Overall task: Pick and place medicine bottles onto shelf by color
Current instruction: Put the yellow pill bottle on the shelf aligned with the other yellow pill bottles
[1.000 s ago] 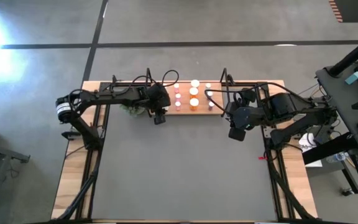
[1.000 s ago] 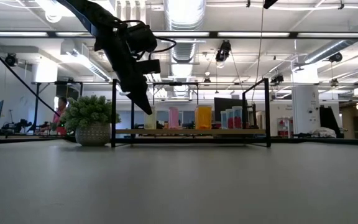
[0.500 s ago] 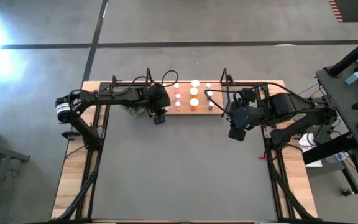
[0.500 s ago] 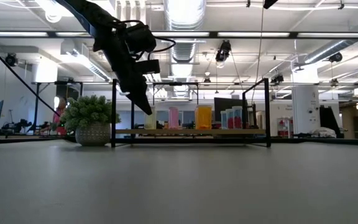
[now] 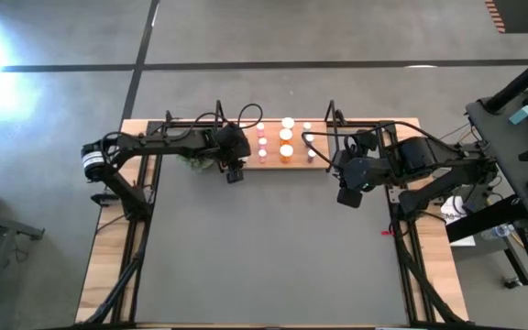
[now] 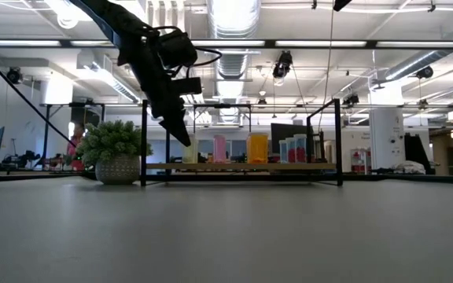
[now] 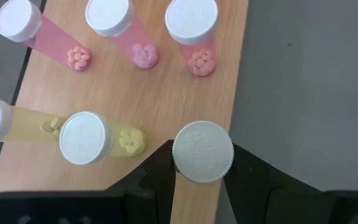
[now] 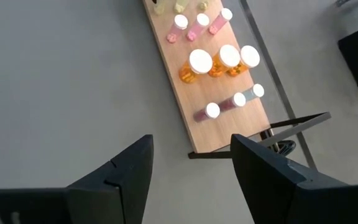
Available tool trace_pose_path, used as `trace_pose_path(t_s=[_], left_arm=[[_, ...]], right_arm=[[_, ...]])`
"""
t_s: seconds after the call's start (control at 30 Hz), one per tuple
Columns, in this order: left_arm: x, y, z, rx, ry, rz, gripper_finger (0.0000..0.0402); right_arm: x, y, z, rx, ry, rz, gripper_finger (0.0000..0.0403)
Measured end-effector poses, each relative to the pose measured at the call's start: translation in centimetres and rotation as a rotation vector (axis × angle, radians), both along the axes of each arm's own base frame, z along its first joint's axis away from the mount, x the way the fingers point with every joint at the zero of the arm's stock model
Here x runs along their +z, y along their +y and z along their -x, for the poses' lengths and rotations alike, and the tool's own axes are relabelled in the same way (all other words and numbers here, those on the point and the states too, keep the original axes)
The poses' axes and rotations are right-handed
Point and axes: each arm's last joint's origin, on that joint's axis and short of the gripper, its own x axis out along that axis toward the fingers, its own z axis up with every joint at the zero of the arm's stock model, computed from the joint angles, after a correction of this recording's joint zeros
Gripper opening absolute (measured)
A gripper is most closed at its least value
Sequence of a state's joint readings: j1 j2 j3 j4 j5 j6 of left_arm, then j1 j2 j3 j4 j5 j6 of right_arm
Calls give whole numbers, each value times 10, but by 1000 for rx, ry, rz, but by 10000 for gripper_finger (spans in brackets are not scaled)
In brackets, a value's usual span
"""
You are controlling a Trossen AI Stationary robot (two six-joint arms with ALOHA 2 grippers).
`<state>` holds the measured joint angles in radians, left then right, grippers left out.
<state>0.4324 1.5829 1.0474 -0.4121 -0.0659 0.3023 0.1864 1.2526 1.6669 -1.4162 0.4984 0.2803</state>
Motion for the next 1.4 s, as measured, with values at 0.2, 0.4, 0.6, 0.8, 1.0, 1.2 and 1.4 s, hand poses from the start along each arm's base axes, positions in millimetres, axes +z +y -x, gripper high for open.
trace_pose_path(t_s=[0.2, 0.4, 0.6, 0.8, 1.0, 1.2, 1.4], left_arm=[[0, 1, 0, 8, -3, -13, 102], [0, 1, 0, 13, 0, -21, 102], [0, 1, 0, 15, 1, -23, 102], [0, 1, 0, 16, 1, -23, 102], [-1, 1, 0, 16, 2, -23, 99], [-1, 1, 0, 24, 1, -22, 95], [-2, 1, 0, 33, 14, -29, 133]], right_arm=[[0, 0, 0, 0, 0, 0, 206], [0, 0, 0, 0, 0, 0, 206], [0, 0, 0, 0, 0, 0, 206], [0, 0, 0, 0, 0, 0, 206], [0, 0, 0, -9, -4, -5, 206], [0, 0, 0, -8, -4, -5, 206], [0, 0, 0, -7, -4, -4, 206]])
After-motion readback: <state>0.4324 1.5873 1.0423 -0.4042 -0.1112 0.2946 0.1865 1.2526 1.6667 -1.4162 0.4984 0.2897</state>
